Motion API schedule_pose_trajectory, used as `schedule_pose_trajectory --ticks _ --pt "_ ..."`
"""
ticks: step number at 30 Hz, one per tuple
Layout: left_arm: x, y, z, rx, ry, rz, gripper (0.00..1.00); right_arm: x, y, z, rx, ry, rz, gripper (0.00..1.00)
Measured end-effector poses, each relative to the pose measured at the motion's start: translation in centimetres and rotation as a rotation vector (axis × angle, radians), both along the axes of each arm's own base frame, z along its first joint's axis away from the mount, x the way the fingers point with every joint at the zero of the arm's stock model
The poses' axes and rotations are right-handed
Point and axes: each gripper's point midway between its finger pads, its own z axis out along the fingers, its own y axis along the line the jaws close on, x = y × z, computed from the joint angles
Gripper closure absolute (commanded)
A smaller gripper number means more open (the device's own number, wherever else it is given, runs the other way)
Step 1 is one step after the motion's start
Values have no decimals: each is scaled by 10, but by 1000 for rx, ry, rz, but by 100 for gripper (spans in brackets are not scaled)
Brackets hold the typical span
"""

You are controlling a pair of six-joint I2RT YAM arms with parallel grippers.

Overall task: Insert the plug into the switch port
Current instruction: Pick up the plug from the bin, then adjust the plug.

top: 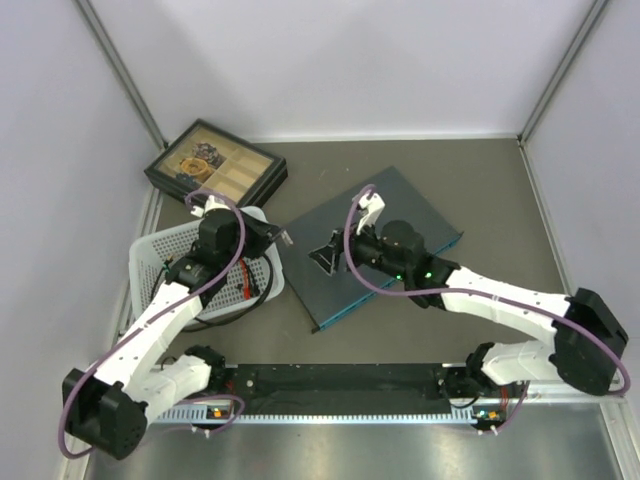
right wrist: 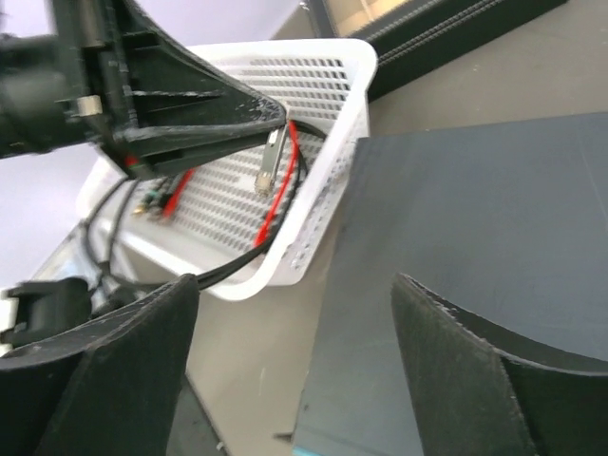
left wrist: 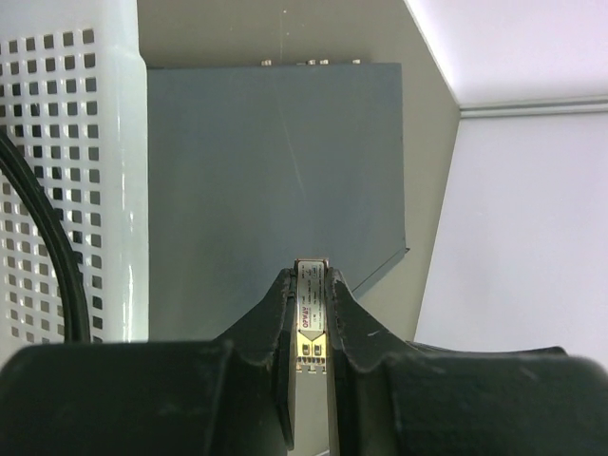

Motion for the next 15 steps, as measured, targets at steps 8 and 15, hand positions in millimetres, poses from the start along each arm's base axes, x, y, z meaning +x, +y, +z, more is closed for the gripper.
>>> schedule_pose_trajectory --ticks 8,15 --pt "-2 -20 -8 11 32 -12 100 7 35 -21 -56 -47 -28 35" --pt "-3 -24 -10 15 36 -14 100 20 50 -21 -53 -84 -62 45"
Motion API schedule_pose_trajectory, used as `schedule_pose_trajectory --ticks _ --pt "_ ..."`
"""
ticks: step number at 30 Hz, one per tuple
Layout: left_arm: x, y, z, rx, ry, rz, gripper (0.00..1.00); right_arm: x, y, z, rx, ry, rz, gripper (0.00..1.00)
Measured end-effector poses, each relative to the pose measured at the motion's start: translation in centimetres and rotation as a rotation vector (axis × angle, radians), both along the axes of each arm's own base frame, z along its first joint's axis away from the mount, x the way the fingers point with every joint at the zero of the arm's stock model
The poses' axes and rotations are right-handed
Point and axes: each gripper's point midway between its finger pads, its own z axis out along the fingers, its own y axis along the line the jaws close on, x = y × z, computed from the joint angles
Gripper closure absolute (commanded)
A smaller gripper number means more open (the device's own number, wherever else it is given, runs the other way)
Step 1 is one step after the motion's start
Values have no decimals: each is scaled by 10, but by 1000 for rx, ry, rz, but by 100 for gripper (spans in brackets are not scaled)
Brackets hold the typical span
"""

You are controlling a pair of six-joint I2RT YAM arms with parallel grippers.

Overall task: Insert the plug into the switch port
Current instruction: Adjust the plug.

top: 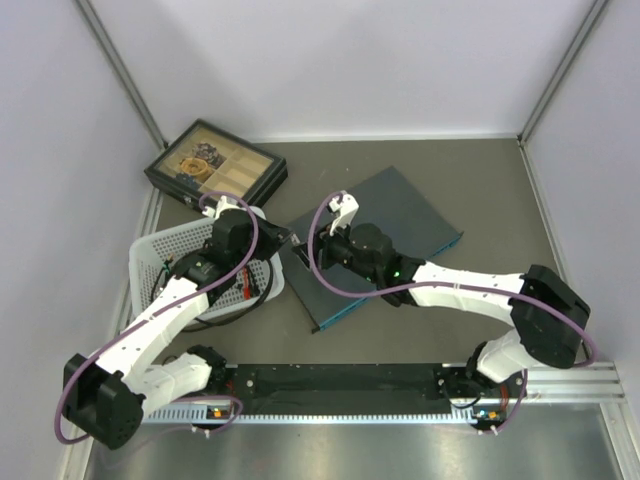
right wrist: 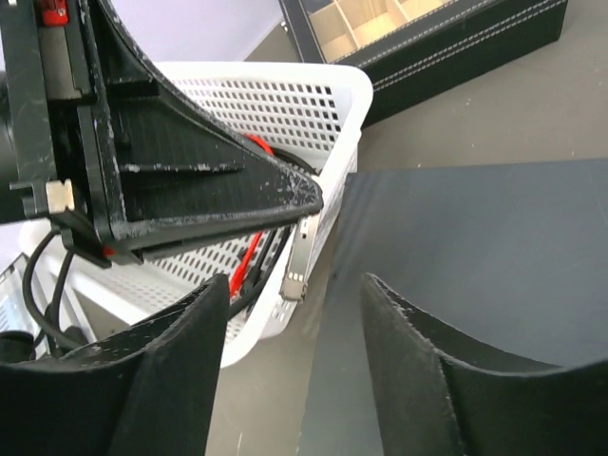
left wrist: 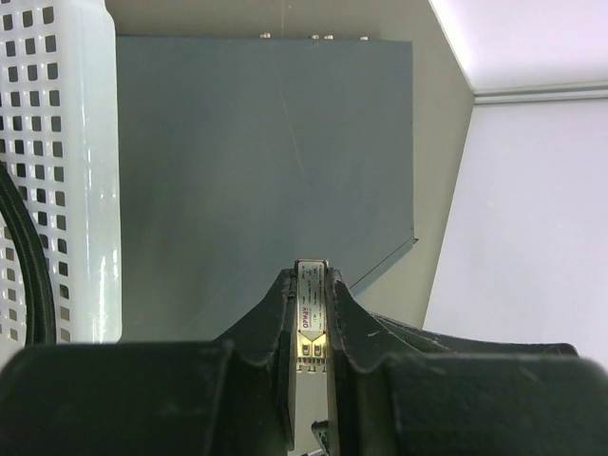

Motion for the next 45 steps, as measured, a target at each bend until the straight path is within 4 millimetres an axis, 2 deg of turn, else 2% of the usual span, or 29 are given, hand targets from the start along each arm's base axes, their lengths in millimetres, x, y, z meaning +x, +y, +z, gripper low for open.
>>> schedule_pose_trajectory --ticks 13,16,17,19,22,23,25,26,27,29,30,32,33,36,39,45 --pt "0 1 0 3 -4 8 100 7 10 -13 -10 13 -8 74" --pt "0 1 2 1 -7 9 100 7 11 -14 -8 16 -6 84" --pt "1 1 2 0 -9 9 100 7 12 -13 -4 15 -4 93" --pt "1 0 2 0 -10 9 100 6 12 -12 -3 14 -3 99" --pt "1 0 3 2 -15 7 85 7 12 -13 1 19 -11 100" --pt "1 0 4 3 -18 4 72 7 12 -13 1 19 -12 100" --pt "1 1 5 15 -32 -5 60 7 12 -12 2 19 -12 100" --pt "1 1 6 22 -43 -10 48 6 12 -12 1 19 -11 100" --pt "1 1 9 34 -62 -20 43 6 11 -13 -4 22 -11 100" --pt "2 3 20 52 -124 -33 32 4 8 -13 -14 30 -8 100" --pt "1 5 27 67 -162 -41 23 3 6 -12 -12 37 -8 100" --pt "-1 9 40 87 -244 -50 16 1 1 -3 12 50 0 100" --pt "-3 11 48 96 -293 -58 10 0 -4 2 31 58 5 100" --pt "-8 13 68 109 -422 -93 4 -1 -22 17 94 76 18 100" --pt "-12 2 79 97 -522 -167 1 0 -41 31 165 95 30 100" --pt "-20 -36 68 1 -607 -366 2 -13 -65 45 272 139 83 100"
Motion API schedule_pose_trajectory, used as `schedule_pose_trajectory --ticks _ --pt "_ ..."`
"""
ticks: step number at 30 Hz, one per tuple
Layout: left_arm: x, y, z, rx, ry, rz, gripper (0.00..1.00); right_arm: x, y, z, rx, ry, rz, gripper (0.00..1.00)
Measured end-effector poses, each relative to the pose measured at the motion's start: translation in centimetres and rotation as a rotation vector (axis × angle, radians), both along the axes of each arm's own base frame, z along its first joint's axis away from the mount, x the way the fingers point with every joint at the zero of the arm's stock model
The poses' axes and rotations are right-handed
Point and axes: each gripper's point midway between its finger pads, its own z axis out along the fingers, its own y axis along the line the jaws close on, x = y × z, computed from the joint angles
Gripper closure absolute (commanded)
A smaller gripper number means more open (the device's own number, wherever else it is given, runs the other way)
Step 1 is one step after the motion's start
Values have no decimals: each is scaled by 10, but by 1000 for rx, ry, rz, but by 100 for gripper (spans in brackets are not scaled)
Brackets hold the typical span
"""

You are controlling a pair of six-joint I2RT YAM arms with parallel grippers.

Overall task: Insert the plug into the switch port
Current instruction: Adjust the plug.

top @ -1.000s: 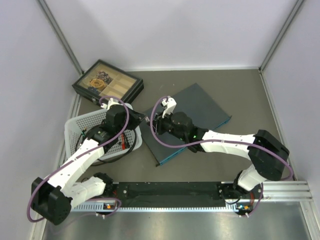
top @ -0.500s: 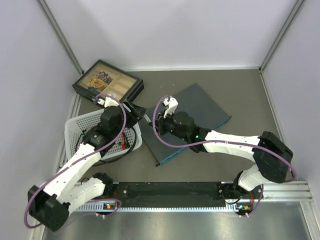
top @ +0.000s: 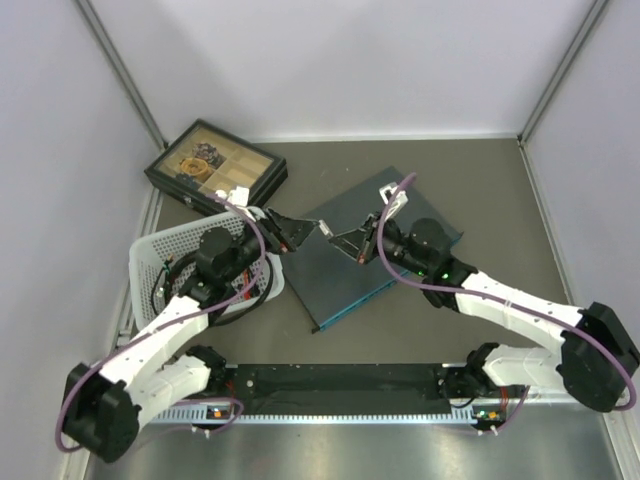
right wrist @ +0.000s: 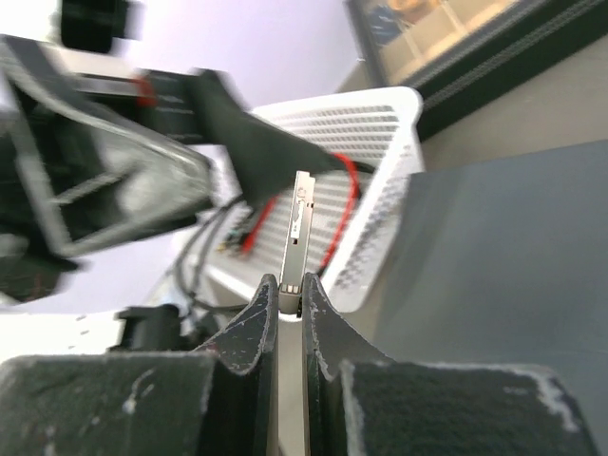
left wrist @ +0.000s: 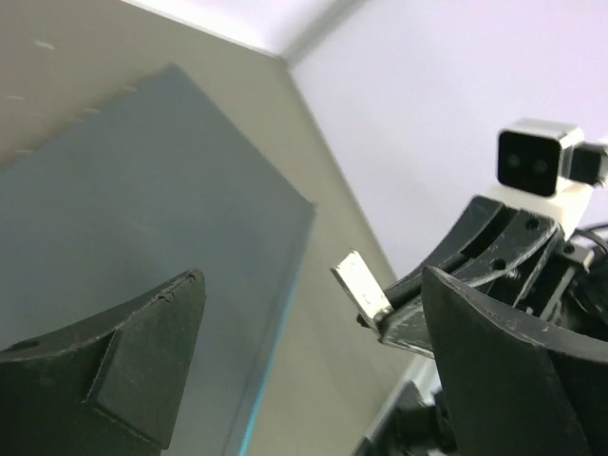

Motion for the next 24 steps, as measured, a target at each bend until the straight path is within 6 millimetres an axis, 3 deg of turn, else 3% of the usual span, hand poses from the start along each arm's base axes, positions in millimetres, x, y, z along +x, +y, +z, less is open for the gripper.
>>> schedule_pose_trajectory --ticks 8,12,16,24 --pt "-9 -35 10 -168 -38 -215 13 -18 -8 26 130 2 92 100" --pt "-14 -42 22 -237 -60 -282 34 -23 -8 27 154 18 122 100" --pt "-20 -45 31 -277 -79 -331 43 -27 -7 28 173 27 138 100" --pt "-27 -46 39 -302 -91 -369 49 -25 -9 36 212 28 144 100"
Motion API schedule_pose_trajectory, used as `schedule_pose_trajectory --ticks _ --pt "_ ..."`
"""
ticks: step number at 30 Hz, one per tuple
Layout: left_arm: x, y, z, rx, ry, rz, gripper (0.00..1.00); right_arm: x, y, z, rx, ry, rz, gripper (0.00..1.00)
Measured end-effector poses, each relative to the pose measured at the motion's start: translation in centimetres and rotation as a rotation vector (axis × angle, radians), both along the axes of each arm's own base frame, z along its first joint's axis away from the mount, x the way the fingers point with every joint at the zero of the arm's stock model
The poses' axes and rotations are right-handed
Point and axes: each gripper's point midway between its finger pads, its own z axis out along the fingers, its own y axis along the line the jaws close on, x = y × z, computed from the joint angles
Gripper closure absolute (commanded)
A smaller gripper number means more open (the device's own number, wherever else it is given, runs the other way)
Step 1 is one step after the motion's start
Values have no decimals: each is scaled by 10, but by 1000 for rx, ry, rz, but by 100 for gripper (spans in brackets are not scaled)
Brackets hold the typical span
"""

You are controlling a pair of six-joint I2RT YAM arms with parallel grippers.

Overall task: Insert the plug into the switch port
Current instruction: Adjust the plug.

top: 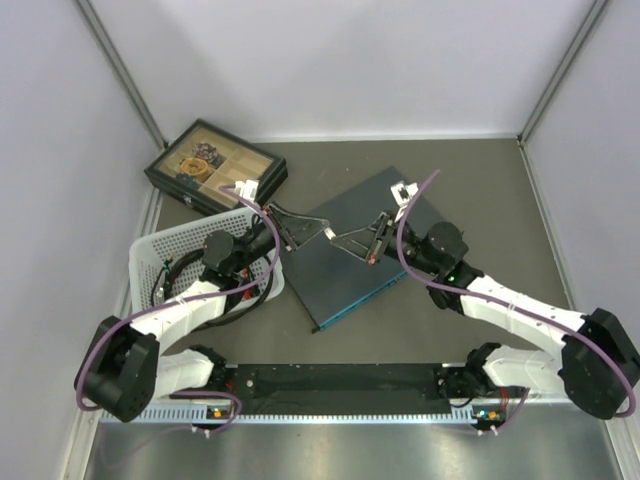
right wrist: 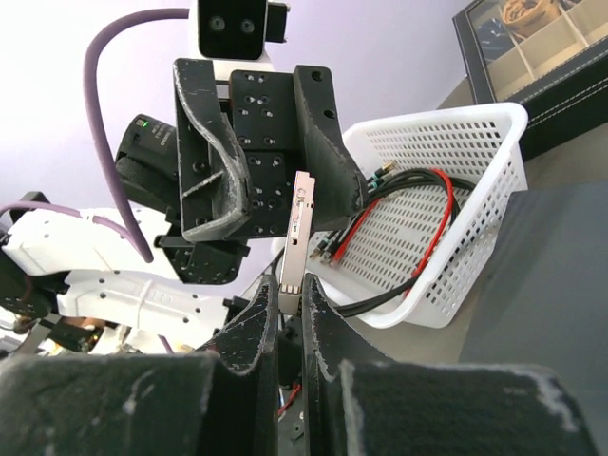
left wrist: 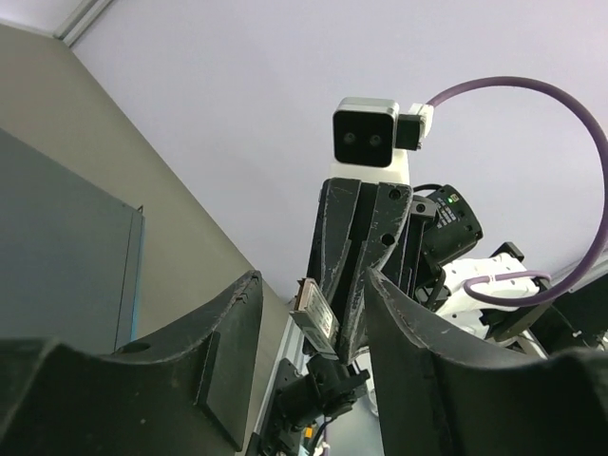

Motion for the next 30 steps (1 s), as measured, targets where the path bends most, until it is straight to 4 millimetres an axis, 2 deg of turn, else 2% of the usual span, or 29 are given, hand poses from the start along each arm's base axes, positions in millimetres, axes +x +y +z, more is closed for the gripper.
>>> schedule_pose_trajectory --ticks 4,7,11,13,14,16,17,19,20,24,30 --pt "0 0 0 0 2 -3 55 1 2 -1 11 10 11 100" --pt "-1 0 0 -1 4 -6 65 1 5 -5 11 31 23 100" --pt "1 1 -1 -1 11 -2 88 1 7 -4 24 36 34 100" --pt "2 1 -1 -1 14 6 94 1 8 -4 28 34 36 98" --pt "2 1 -1 0 15 6 96 1 8 -5 28 38 35 88" --pt "3 2 -3 3 25 12 100 2 8 -8 24 43 35 74" --pt "3 2 -5 7 34 18 100 2 8 -10 19 43 33 56" --pt "5 4 -10 17 65 36 100 3 7 -15 -5 31 26 42" --pt "7 5 -12 20 80 50 100 4 7 -18 -15 35 23 33" --pt "16 13 -27 61 182 128 100 6 3 -32 -98 -10 1 16" --pt "27 29 -53 125 353 259 100 7 -7 -41 -294 -229 -103 7"
